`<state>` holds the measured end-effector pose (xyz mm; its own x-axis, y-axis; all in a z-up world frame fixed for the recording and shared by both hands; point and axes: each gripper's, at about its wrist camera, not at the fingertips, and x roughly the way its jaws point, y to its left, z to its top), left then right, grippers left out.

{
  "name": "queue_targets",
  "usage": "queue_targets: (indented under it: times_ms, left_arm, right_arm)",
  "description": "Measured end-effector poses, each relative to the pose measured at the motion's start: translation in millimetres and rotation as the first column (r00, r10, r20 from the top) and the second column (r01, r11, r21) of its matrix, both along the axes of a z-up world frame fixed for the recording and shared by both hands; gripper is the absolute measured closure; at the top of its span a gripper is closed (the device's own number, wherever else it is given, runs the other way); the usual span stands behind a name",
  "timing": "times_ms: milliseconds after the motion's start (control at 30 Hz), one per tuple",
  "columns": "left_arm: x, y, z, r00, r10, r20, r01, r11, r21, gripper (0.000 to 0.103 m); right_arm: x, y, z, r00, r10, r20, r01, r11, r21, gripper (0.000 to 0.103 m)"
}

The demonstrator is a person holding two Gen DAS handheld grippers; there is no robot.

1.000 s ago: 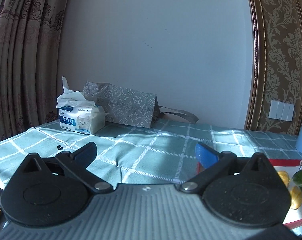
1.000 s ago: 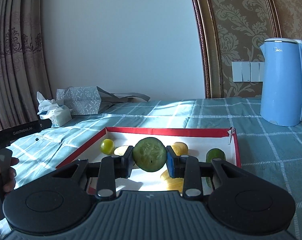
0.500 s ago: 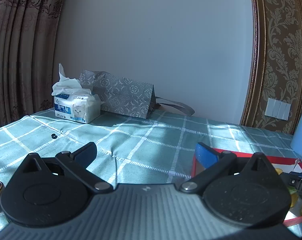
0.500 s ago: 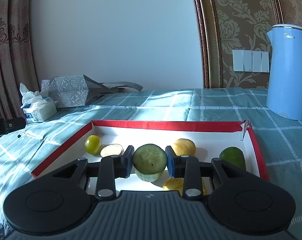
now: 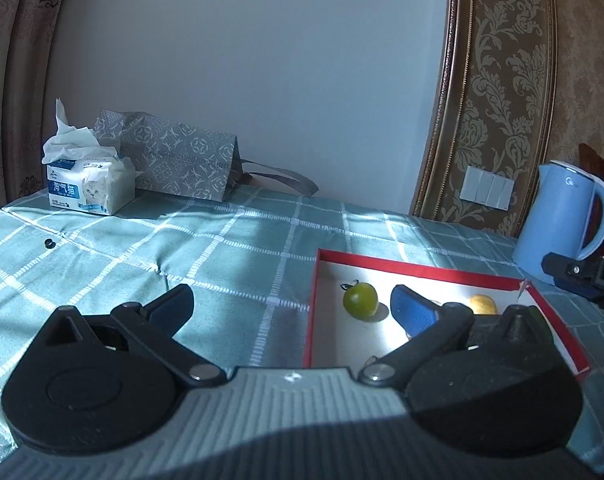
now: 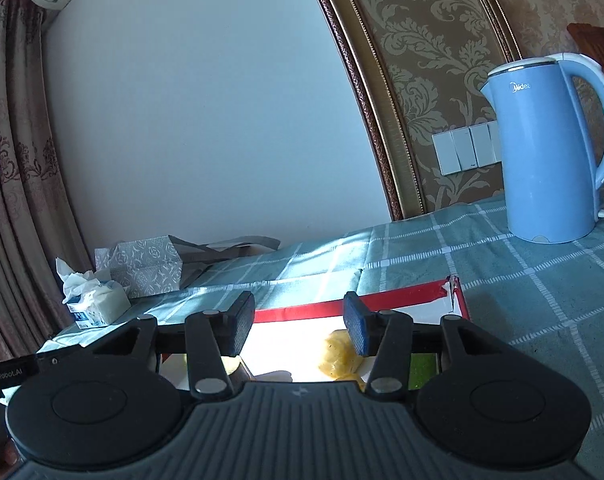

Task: Organize fruits
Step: 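Open the left tool to drop the tomato while the right tool lowers the cucumber into the tray, then withdraw both tools from the tray toward the two remaining round fruits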

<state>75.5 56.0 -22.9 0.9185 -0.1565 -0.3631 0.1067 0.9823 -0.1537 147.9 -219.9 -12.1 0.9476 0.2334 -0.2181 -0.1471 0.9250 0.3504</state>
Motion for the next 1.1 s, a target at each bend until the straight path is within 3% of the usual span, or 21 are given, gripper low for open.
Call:
queue_targets:
  times_ms: [100, 167, 333, 433, 533, 733, 1100]
  left_arm:
    - [-19, -12, -5, 0.990, -0.132, -0.041, 0.136, 0.986, 0.093, 0.000]
    - [-31, -23, -9, 0.976, -0.212, -0.056, 0.219, 0.961, 0.167, 0.000]
    - [-53, -54, -24, 0.940, -0.340, -0.041, 0.329, 0.865, 0.380, 0.000]
    - [-53, -67, -33, 0.924, -0.376, -0.075, 0.369, 0.818, 0.442, 0.000]
    - [-48, -72, -40, 0.912, -0.393, -0.121, 0.405, 0.808, 0.429, 0.000]
    - [-41, -74, -43, 0.905, -0.401, -0.138, 0.420, 0.801, 0.426, 0.000]
    - [-36, -64, -41, 0.926, -0.352, -0.139, 0.377, 0.825, 0.420, 0.001]
  right_arm:
    - [-1, -8, 2, 1.000, 0.021, -0.007, -0.021, 0.996, 0.083, 0.050]
    - [-1, -6, 2, 0.999, 0.032, -0.008, -0.031, 0.996, 0.086, 0.049]
    - [-4, 9, 3, 0.997, 0.079, -0.006, -0.079, 0.997, 0.023, 0.048]
    - [-5, 19, 5, 0.992, 0.122, -0.018, -0.122, 0.992, -0.026, 0.048]
    - [-8, 23, 6, 0.986, 0.164, -0.013, -0.164, 0.985, -0.045, 0.048]
    - [-6, 28, 5, 0.974, 0.224, -0.045, -0.226, 0.973, -0.053, 0.048]
    - [-8, 33, 5, 0.973, 0.226, -0.037, -0.229, 0.969, -0.089, 0.048]
